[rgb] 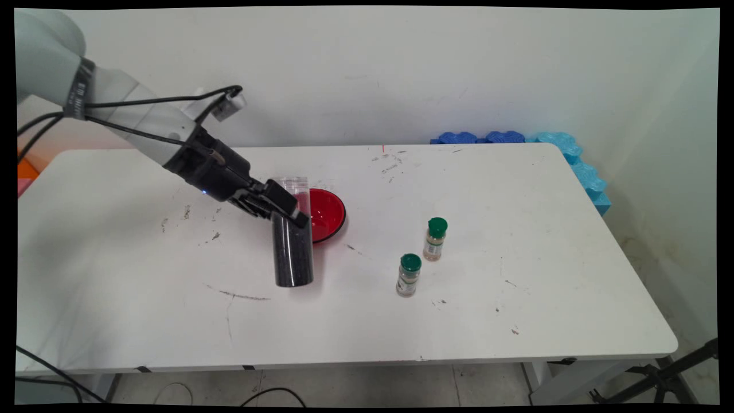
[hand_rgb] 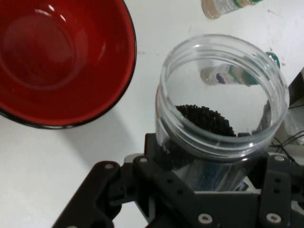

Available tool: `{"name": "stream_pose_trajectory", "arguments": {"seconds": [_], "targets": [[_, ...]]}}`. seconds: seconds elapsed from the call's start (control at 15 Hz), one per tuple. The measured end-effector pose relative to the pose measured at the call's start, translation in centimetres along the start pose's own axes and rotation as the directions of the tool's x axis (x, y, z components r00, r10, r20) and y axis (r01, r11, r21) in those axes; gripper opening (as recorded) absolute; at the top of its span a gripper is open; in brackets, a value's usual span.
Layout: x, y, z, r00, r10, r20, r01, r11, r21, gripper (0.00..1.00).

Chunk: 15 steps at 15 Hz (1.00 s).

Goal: Pour the black seasoning powder in the red bowl

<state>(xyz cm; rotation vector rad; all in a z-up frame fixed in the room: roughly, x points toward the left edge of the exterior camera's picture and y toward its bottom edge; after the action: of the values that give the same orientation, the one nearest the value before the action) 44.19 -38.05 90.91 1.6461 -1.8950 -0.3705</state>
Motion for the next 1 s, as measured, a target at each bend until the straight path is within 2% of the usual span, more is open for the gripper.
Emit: {"name": "stream_pose_trajectory", "arguments": {"seconds": [0.27, 0.47, 0.73, 1.0], "targets": [[0.3, -0.4, 1.4, 0.993, -0.109, 0.038, 0.11, 0.994, -0.024, 0.0], [0.6, -1.1, 2.3, 0.976, -0.214, 0.052, 0.215, 0.976, -0.033, 0.0], [0.9, -1.9, 3.4, 0.93, -0.361, 0.073, 0.364, 0.93, -0.045, 0.0], [1.4, -2.6, 4.4, 0.881, -0.465, 0.088, 0.47, 0.881, -0.05, 0.0]]}}
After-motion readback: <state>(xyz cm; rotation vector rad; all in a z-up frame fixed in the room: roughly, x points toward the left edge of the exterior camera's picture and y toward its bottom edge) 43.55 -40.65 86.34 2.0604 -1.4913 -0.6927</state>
